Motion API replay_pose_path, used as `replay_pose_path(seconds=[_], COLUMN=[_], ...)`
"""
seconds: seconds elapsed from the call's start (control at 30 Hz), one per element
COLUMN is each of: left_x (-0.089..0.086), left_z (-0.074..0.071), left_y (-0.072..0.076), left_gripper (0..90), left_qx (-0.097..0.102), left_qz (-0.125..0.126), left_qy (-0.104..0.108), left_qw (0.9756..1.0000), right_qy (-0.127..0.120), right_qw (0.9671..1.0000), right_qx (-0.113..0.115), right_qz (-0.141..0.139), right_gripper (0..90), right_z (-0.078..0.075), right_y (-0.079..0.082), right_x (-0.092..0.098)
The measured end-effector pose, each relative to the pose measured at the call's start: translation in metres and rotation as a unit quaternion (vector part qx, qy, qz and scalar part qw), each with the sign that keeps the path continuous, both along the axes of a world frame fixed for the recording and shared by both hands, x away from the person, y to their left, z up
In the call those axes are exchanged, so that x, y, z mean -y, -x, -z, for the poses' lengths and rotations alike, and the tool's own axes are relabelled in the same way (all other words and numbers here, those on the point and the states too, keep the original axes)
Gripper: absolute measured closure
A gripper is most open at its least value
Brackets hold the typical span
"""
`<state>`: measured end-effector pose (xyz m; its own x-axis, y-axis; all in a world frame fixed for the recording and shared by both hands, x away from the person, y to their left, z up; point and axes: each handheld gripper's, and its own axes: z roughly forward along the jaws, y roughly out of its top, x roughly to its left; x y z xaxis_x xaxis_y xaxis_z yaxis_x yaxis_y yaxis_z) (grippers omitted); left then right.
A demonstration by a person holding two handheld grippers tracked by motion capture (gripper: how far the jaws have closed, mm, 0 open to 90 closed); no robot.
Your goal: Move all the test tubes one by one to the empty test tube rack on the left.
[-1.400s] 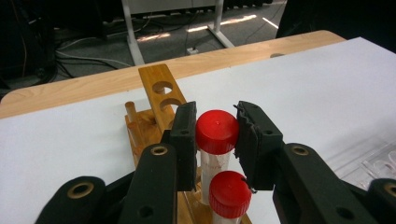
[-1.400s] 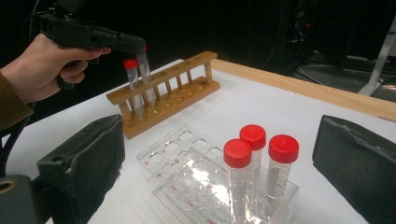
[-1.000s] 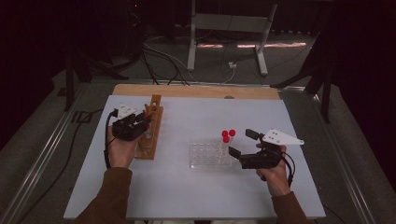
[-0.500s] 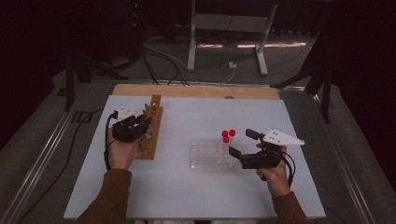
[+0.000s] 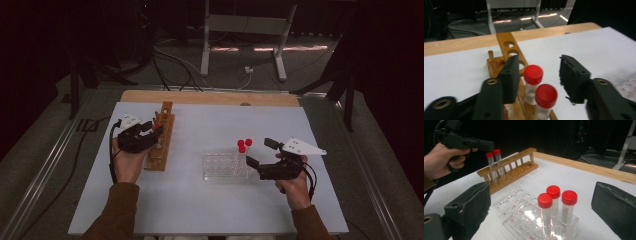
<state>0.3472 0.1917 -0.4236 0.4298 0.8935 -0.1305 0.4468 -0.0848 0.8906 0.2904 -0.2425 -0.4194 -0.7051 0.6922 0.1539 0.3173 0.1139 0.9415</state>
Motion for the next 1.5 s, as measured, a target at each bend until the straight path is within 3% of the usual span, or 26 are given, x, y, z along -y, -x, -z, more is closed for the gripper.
replay_pose_path(seconds=[0.2,0.33,0.47,0.67,0.9,1.23,1.5], left_x=[-0.003,-0.003,-0.001,0.008,0.019,0.026,0.019], left_z=[-0.005,-0.006,-0.006,-0.003,0.001,-0.001,-0.007], left_y=[0.009,0.017,0.025,0.037,0.046,0.051,0.057], left_gripper=[32.3,19.1,14.7,1.5,0.6,0.6,0.6], left_qx=[0.006,0.017,0.028,0.031,0.035,0.040,0.052], left_qz=[0.004,-0.007,-0.008,0.017,0.039,0.054,0.048], left_qy=[0.038,0.045,0.054,0.054,0.059,0.064,0.079], left_qw=[0.9993,0.9988,0.9981,0.9979,0.9969,0.9957,0.9944], right_qy=[0.011,0.019,0.022,0.024,0.040,0.073,0.090], right_qw=[0.9998,0.9996,0.9994,0.9989,0.9979,0.9960,0.9954], right_qx=[-0.002,-0.003,-0.005,-0.007,-0.009,-0.008,-0.014], right_qz=[0.015,0.021,0.027,0.041,0.050,0.050,0.029], right_gripper=[2.5,3.6,5.3,8.8,16.9,52.8,65.7], right_z=[0.006,0.010,0.013,0.014,0.019,0.039,0.051], right_y=[-0.004,-0.006,-0.009,-0.012,-0.019,-0.030,-0.040], right_x=[0.002,0.002,0.002,0.007,0.012,0.013,-0.001])
